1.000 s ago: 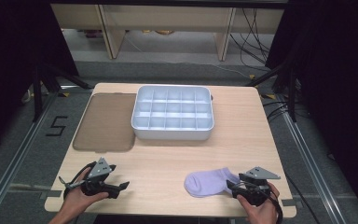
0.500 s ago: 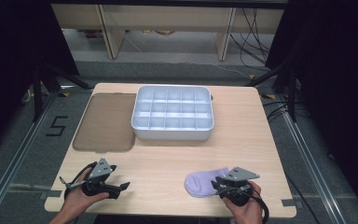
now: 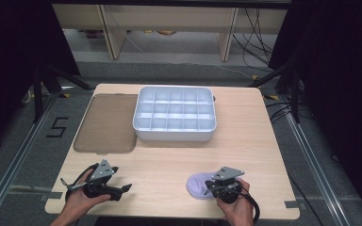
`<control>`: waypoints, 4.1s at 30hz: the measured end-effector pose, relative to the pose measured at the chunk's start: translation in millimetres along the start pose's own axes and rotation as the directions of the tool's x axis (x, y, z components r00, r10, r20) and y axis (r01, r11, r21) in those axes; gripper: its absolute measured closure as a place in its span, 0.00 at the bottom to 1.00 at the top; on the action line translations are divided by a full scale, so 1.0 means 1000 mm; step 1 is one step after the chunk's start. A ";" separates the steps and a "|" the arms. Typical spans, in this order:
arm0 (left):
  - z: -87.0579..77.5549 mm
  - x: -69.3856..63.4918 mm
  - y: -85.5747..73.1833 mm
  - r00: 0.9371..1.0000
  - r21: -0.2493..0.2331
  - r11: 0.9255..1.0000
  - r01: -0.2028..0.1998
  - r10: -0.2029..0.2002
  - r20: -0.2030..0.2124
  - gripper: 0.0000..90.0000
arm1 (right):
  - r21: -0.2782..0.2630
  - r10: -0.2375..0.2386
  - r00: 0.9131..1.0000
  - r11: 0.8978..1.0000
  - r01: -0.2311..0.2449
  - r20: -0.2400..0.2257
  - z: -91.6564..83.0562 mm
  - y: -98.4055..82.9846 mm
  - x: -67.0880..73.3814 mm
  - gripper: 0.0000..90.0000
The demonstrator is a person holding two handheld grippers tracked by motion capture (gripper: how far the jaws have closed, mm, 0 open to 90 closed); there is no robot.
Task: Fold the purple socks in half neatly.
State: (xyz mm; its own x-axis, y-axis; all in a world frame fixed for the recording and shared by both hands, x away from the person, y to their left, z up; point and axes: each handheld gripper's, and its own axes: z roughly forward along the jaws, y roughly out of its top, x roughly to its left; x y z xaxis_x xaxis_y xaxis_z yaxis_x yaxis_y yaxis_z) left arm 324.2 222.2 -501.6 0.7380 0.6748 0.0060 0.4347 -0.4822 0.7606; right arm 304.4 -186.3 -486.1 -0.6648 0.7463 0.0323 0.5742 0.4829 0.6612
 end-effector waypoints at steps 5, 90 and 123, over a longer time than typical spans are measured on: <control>0.001 0.000 0.000 1.000 0.001 1.000 -0.002 0.002 0.004 0.18 | 0.007 -0.010 1.000 1.000 0.010 0.011 0.008 0.002 0.002 1.00; 0.039 -0.039 0.022 0.994 0.113 0.994 -0.010 -0.002 0.107 0.55 | -0.034 -0.135 0.985 0.991 0.132 -0.107 0.047 0.063 0.046 0.95; 0.006 -0.037 0.034 0.975 -0.078 0.996 0.037 -0.019 0.220 0.90 | 0.034 -0.199 0.960 0.977 0.209 -0.199 0.083 0.068 0.091 0.97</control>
State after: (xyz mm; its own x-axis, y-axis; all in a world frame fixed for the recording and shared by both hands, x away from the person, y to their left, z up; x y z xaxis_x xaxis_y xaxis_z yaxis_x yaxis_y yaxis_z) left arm 315.0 177.5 -480.2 0.8251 0.5442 -0.1515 0.4201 -0.4118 0.8087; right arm 322.6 -47.5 -500.2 -0.8473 0.5289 0.0492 0.4382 0.6436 0.6275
